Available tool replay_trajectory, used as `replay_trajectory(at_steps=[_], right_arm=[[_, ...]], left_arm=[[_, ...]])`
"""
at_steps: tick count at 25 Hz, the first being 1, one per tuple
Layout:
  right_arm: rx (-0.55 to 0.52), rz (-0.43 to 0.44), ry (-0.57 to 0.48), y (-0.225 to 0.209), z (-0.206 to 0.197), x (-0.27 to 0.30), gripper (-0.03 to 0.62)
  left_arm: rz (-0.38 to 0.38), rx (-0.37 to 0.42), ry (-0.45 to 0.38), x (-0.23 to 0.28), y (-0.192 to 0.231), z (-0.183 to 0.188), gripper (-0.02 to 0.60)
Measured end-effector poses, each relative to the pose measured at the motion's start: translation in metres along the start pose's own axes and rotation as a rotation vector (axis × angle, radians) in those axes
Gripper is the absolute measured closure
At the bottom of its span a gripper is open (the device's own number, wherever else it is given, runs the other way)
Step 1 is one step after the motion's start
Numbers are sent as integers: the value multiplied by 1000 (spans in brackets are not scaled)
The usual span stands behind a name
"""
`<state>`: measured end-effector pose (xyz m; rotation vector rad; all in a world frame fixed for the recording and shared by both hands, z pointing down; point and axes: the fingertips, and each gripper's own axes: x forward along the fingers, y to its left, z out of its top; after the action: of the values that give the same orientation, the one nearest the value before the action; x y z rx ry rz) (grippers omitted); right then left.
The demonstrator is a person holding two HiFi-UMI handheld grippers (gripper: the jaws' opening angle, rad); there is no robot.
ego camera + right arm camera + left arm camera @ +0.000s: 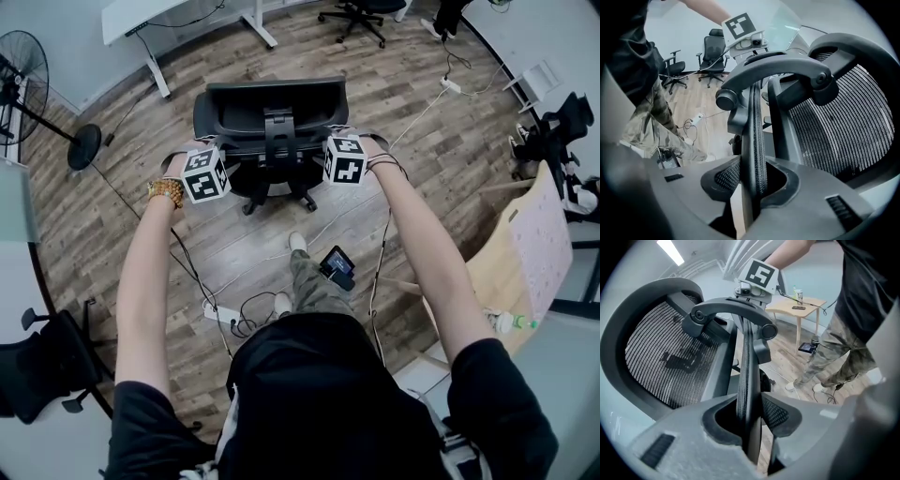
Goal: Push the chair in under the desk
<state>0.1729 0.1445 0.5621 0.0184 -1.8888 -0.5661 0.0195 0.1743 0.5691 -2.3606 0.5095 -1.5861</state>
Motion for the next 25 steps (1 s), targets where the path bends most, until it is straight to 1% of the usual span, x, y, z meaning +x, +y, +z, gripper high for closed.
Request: replay_trajectory(at_steps=[10, 19, 25], right_arm=[[-15, 7, -1, -33, -6, 13, 490], [-26, 27, -6, -59, -14, 19, 491], [-42, 29, -13, -66, -19, 24, 493]], left_arm=[[5, -14, 3, 11, 31, -8, 453], [-7, -29, 5, 19, 56, -8, 453], [-4, -43, 11, 25, 61, -9, 453]])
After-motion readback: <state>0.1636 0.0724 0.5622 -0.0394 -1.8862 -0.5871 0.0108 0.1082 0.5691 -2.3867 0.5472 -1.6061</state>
